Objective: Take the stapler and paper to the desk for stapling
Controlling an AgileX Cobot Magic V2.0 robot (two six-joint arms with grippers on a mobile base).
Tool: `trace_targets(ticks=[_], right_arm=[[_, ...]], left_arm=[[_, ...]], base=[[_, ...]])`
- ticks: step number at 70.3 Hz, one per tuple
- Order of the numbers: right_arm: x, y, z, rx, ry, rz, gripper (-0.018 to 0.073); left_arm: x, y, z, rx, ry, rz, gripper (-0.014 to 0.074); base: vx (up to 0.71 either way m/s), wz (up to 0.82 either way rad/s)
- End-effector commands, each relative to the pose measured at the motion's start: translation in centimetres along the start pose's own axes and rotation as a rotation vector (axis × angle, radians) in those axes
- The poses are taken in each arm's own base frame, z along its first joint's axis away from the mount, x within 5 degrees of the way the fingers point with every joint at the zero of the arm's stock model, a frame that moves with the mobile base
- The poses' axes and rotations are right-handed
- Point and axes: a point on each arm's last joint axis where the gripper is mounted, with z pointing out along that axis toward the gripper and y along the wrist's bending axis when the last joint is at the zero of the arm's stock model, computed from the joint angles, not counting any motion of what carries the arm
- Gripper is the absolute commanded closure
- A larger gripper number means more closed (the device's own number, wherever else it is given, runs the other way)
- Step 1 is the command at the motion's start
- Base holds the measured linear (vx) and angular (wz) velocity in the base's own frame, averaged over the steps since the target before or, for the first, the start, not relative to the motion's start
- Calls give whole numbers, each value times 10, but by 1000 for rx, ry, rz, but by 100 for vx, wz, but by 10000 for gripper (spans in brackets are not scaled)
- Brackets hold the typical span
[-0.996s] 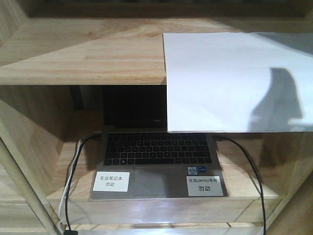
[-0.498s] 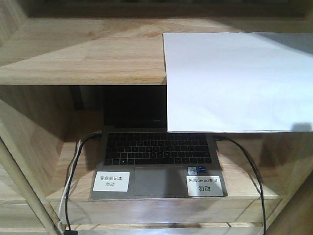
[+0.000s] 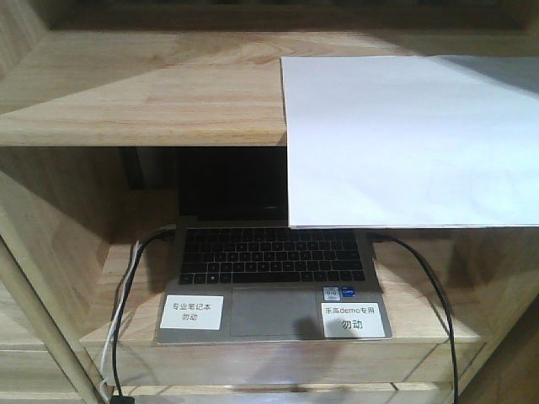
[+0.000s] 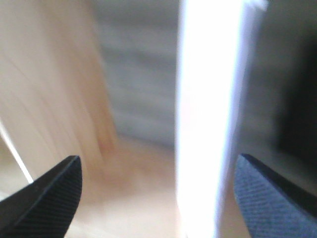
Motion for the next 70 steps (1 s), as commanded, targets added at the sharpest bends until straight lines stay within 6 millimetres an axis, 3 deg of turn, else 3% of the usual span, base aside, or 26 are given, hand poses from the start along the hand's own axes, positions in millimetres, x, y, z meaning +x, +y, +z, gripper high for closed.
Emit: trace_targets(ticks=[1,10,29,45,70], right_arm=[[5,-2,0,-25,67,6,-28],[5,-19,-3,6,65,-12,-28],[-2,-10,3,-141,-32,-193,-28],[-4,-8,22,-210,-74,-198,-28],[2,-22,56,-263,-33,-126,-8]], left_arm=[[-17,2,-2,-10,-127,-10,603],[-17,2,-2,-10,-127,-10,603],[-17,2,-2,-10,-127,-10,603],[-17,2,-2,-10,-127,-10,603],[-17,2,-2,-10,-127,-10,603]], base=[[0,0],[0,0],[0,0],[0,0],[0,0]])
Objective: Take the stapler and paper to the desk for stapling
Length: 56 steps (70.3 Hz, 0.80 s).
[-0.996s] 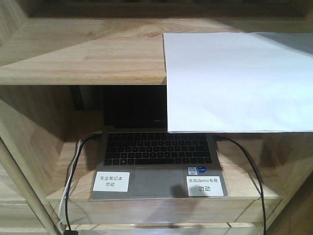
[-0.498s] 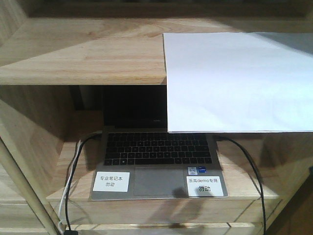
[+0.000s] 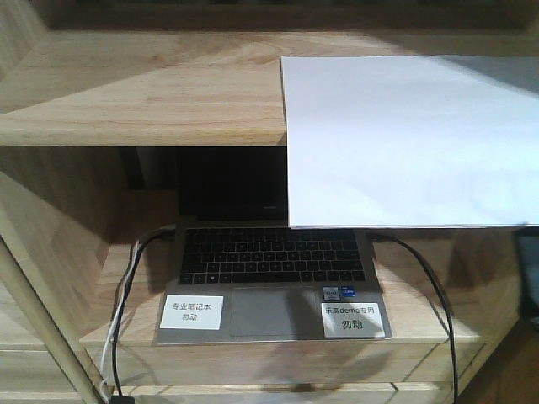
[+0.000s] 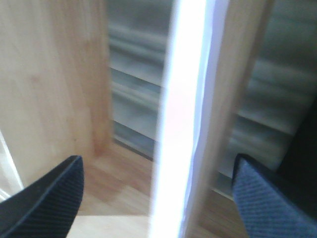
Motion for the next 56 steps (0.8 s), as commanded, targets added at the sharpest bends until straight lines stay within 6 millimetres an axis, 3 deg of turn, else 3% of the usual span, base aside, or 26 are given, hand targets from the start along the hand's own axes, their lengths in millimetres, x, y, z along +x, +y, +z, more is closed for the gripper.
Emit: trace_targets(ticks=[1,24,43,56], right_arm=[[0,15,13,-169,-10,10,-8],[-1,41,48,-281,-9,-65,-8],[0,36,72,-253,-11,-71,-8],[0,40,76,-271,-9,-69,32]], left_arm=[[-17,2,-2,-10,-127,-10,603],[-17,2,-2,-10,-127,-10,603],[-17,2,-2,-10,-127,-10,603],[-17,2,-2,-10,-127,-10,603]], base=[[0,0],[0,0],[0,0],[0,0]])
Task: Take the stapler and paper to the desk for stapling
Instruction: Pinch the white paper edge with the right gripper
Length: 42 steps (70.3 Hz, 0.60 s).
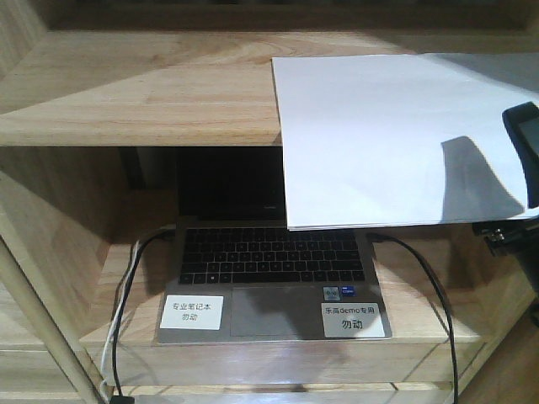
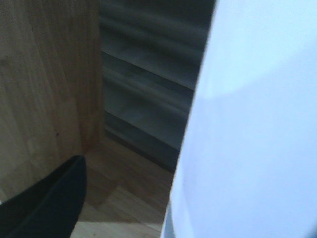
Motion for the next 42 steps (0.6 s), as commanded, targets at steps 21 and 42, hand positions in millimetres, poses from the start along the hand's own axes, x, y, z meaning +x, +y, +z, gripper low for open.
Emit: trace_targets(ticks=[21,42], right_arm=[[-2,26,4,-235,-9,12,422],[-4,33,1,-268,-16,10,569]], left_arm=[[-17,2,-2,-10,-127,-10,603],[-17,2,-2,-10,-127,-10,603]], base=[[0,0],[0,0]])
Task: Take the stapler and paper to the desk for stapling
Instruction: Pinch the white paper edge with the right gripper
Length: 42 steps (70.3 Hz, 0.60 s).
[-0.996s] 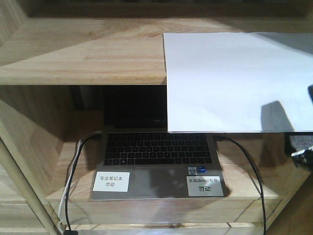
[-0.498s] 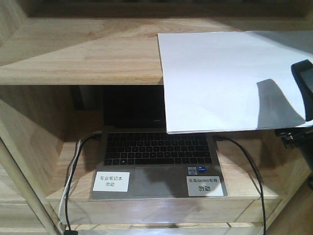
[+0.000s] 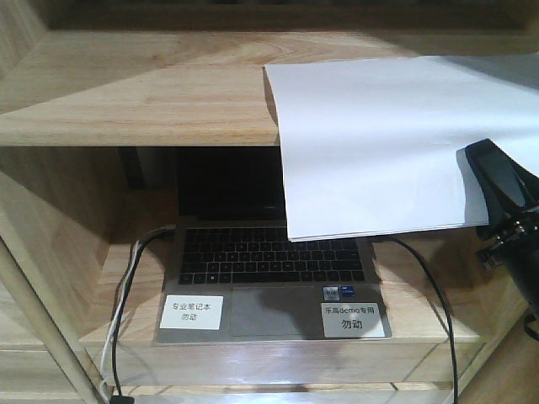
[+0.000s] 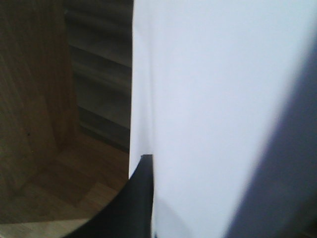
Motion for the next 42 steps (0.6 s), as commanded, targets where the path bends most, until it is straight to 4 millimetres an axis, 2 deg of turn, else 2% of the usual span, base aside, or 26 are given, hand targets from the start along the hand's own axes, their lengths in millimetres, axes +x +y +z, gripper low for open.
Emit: trace_targets(ticks=[1,42], right_arm=[[-7,42,-1,-355,-47,-27,569],[-14,82,-28,-549,-74,-49,569]], left_arm=[[-17,2,-2,-10,-127,-10,603],[-17,2,-2,-10,-127,-10,603]], base=[[0,0],[0,0]])
